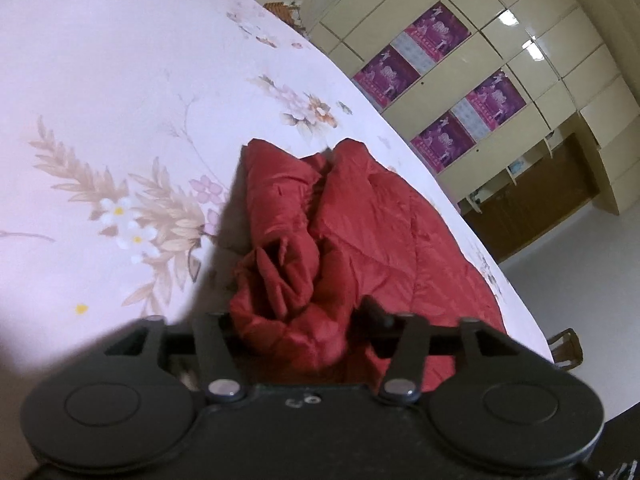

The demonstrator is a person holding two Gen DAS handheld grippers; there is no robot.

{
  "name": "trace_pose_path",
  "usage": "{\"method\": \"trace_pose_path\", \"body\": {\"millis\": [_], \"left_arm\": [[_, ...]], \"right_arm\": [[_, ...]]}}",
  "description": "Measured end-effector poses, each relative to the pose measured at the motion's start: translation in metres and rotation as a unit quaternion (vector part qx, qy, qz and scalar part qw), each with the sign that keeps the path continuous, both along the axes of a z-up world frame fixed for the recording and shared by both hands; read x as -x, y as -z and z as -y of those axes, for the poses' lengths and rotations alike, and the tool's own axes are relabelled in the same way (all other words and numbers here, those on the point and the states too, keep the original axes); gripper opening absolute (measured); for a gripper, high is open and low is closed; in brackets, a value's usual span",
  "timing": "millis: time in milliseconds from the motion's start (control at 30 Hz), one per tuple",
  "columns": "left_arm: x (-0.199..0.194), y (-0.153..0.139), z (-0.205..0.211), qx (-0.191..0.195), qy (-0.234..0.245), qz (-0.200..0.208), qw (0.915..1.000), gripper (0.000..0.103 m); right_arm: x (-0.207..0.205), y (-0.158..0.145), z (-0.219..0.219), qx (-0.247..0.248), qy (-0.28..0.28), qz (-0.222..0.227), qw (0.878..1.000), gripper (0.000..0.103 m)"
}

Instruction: Fold large clothes

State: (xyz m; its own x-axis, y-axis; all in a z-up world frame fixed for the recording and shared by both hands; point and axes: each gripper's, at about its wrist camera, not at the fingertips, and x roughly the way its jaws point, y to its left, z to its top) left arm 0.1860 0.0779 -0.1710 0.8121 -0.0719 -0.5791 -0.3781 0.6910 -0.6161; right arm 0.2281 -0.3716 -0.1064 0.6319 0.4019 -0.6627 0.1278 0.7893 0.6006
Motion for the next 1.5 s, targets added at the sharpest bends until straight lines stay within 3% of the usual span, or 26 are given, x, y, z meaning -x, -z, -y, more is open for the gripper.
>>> {"method": "trace_pose_path", "body": {"millis": [33,67,100,167,233,267,300,333,400,467,533,567,600,633,700,733,767,867,933,967,1000,1167,1267,1500], "left_arm": [[0.003,-0.001,0.001,-0.006,0.0,-0.003,1.0,0.063],[0.008,-0.003,0.002,-0.011,-0.002,-0.003,0.9999,0.074],[0.013,-0.005,0.002,-0.014,-0.007,-0.004,0.9999,0.078],[0.026,-0.009,0.001,-0.018,-0.024,-0.009,0.9995,0.077],[0.04,-0.011,-0.004,-0.019,-0.04,-0.013,0.9989,0.067],[0.046,-0.012,-0.008,-0.016,-0.044,-0.01,0.9989,0.064],[0.052,-0.013,-0.011,-0.014,-0.046,-0.005,0.9988,0.053],[0.056,-0.014,-0.012,-0.016,-0.047,-0.001,0.9988,0.05],[0.061,-0.015,-0.012,-0.018,-0.037,-0.004,0.9991,0.045],[0.064,-0.014,-0.008,-0.01,-0.037,-0.004,0.9993,0.044],[0.065,-0.012,-0.002,0.009,-0.032,0.0,0.9995,0.054],[0.064,-0.011,0.002,0.016,-0.03,-0.005,0.9994,0.074],[0.061,-0.009,0.007,0.019,-0.032,-0.008,0.9993,0.08],[0.056,-0.007,0.011,0.02,-0.029,-0.005,0.9994,0.079],[0.042,-0.004,0.015,0.025,-0.021,-0.001,0.9995,0.076],[0.035,-0.002,0.016,0.031,-0.018,0.004,0.9993,0.073],[0.026,0.001,0.015,0.042,-0.016,0.008,0.9989,0.069],[0.008,0.008,0.011,0.065,-0.036,0.01,0.9971,0.062],[0.003,0.013,0.005,0.087,-0.054,0.014,0.9946,0.047],[0.0,0.015,0.003,0.094,-0.055,0.013,0.994,0.033],[-0.003,0.016,0.002,0.097,-0.051,0.014,0.9939,0.028],[-0.003,0.012,0.007,0.063,-0.027,0.027,0.9973,0.021],[-0.002,0.001,0.016,0.016,-0.004,0.037,0.9992,0.018],[-0.004,-0.023,0.026,-0.043,0.026,0.045,0.9977,0.018]], "right_arm": [[0.002,-0.002,0.002,0.003,0.001,0.005,1.0,0.065],[0.006,-0.006,0.005,0.019,0.004,0.013,1.0,0.073],[0.011,-0.012,0.006,0.044,0.011,0.023,0.999,0.076],[0.018,-0.019,0.014,0.059,0.011,0.04,0.997,0.076],[0.023,-0.025,0.023,0.063,0.021,0.047,0.997,0.074],[0.026,-0.028,0.026,0.068,0.025,0.056,0.996,0.07],[0.027,-0.029,0.028,0.072,0.025,0.059,0.995,0.055],[0.027,-0.031,0.03,0.072,0.022,0.06,0.995,0.04],[0.027,-0.034,0.03,0.068,0.014,0.067,0.995,0.022],[0.025,-0.038,0.028,0.073,0.0,0.078,0.994,0.018],[0.024,-0.045,0.021,0.079,-0.013,0.093,0.992,0.018],[0.024,-0.048,0.018,0.077,-0.021,0.097,0.992,0.018],[0.023,-0.051,0.012,0.072,-0.032,0.102,0.992,0.018],[0.021,-0.054,0.005,0.068,-0.046,0.106,0.991,0.018],[0.018,-0.058,-0.017,0.06,-0.077,0.112,0.989,0.017],[0.014,-0.059,-0.029,0.051,-0.091,0.112,0.988,0.007],[0.009,-0.06,-0.045,0.042,-0.11,0.112,0.987,0.004],[0.0,-0.061,-0.096,0.044,-0.156,0.123,0.979,0.003],[-0.006,-0.06,-0.127,0.053,-0.179,0.127,0.974,0.003],[-0.01,-0.059,-0.141,0.056,-0.188,0.126,0.973,0.003],[-0.013,-0.056,-0.154,0.058,-0.195,0.122,0.971,0.003],[-0.026,-0.025,-0.195,0.095,-0.211,0.084,0.969,0.003],[-0.033,-0.004,-0.202,0.113,-0.208,0.061,0.97,0.0],[-0.03,-0.016,-0.202,0.119,-0.184,0.049,0.975,0.0]]}}
